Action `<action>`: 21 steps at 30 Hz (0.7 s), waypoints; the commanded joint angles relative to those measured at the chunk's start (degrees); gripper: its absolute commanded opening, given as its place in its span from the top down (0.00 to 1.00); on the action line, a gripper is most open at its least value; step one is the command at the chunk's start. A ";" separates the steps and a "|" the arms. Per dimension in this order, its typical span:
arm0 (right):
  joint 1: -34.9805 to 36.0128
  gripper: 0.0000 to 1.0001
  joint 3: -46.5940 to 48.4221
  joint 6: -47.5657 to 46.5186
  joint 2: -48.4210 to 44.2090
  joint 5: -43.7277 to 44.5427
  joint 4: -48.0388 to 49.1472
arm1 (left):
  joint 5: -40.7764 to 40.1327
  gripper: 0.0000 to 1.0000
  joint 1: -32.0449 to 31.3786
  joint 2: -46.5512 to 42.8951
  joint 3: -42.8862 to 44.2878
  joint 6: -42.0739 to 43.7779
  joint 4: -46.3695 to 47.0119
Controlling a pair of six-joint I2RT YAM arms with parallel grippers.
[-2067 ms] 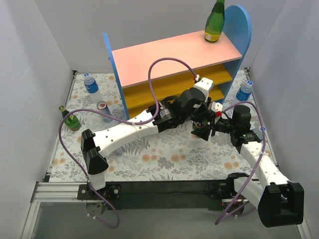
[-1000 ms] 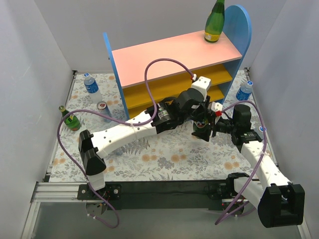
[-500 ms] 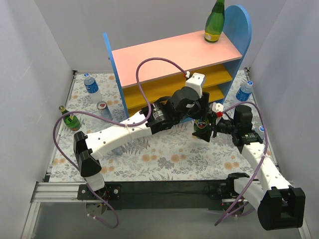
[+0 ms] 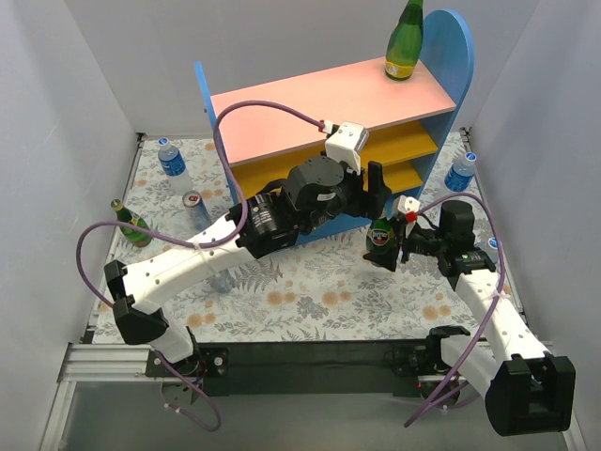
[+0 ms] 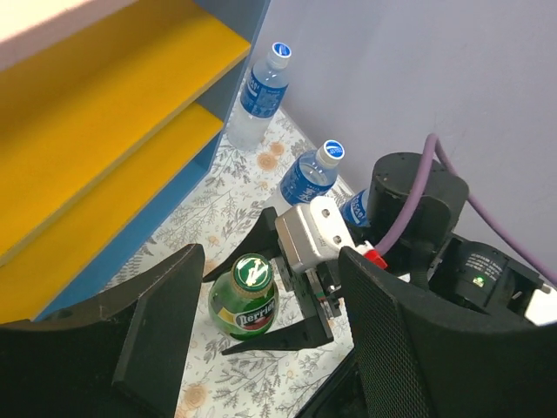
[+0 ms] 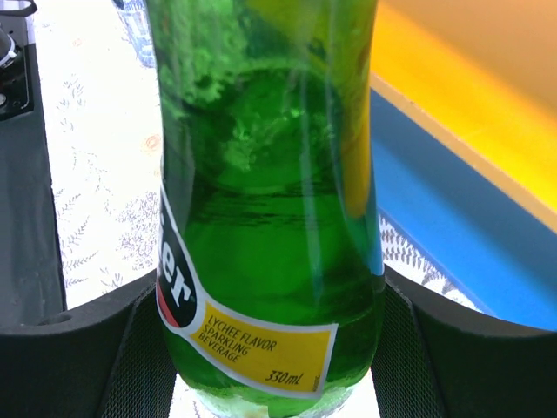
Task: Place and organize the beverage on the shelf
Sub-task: Pick up the drink from the center of the board, then place the drink on the shelf.
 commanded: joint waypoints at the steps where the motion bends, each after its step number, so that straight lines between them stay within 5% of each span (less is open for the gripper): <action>1: -0.13 0.99 3.29 -0.97 -1.66 -1.77 2.23 | 0.30 0.38 -0.32 -2.91 -0.32 1.66 -0.31; 13: -11.72 0.99 23.04 -1.32 -1.22 -1.94 -13.23 | 10.84 0.38 -0.32 -16.17 -16.75 7.55 1.54; 21: -12.52 0.99 37.46 3.68 1.94 -1.33 -17.99 | 13.22 0.37 -0.32 -20.84 -26.07 7.46 4.26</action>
